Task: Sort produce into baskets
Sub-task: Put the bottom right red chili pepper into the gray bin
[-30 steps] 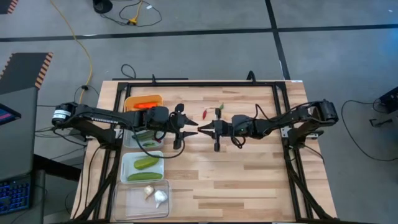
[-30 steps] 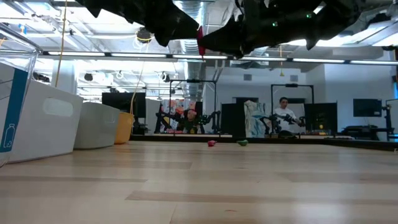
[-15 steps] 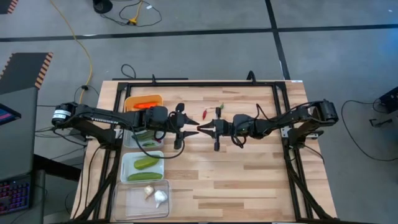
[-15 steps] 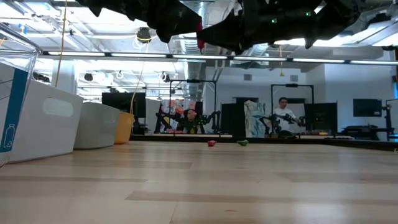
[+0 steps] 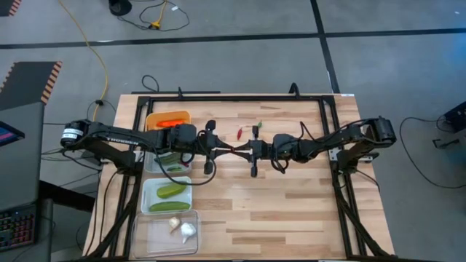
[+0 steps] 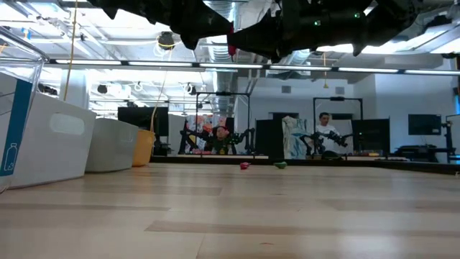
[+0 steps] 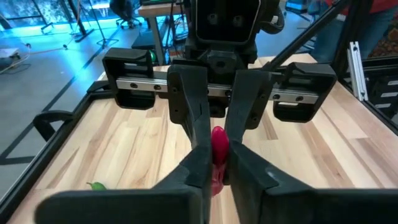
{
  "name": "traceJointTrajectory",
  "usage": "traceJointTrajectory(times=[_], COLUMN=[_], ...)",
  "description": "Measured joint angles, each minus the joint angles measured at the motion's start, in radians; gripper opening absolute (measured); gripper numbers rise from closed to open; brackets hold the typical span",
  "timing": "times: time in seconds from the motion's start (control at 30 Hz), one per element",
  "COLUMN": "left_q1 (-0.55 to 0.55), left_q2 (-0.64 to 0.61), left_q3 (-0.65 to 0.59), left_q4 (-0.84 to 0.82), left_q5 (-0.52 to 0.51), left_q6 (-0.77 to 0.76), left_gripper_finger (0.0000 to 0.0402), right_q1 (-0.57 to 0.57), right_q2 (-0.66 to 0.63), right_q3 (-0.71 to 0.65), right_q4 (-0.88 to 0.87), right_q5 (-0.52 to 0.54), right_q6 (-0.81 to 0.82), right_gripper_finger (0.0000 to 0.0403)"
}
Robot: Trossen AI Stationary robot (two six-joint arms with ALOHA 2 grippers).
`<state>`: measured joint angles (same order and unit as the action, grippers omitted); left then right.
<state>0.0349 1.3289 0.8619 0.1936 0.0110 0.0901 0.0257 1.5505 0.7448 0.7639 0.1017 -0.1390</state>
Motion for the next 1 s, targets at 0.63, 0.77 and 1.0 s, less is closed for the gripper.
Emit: traceJointTrajectory(times=[0.63, 0.77, 1.0], left_q1=[0.009, 0.043, 0.108], left_q2=[-0.001, -0.031, -0.157], left_q3=[0.000, 0.000, 0.000], left_q4=[-0.004, -0.074, -0.417], left_q5=[0.000, -0.003, -0.004], left_q6=[-0.003, -0.011, -0.073], left_gripper_finger=[0.0003, 0.0002, 0.0002], right_q1=[-0.009, -0.016, -0.035], right_q2=[0.000, -0.001, -0.001], right_q3=[0.000, 0.001, 0.001], right_q4=[-0.022, -0.115, -0.299], right_q5=[0.002, 0.003, 0.003], right_q6=[0.137, 0.165, 0.166], right_gripper_finger=[0.0189, 0.0216, 0.0226])
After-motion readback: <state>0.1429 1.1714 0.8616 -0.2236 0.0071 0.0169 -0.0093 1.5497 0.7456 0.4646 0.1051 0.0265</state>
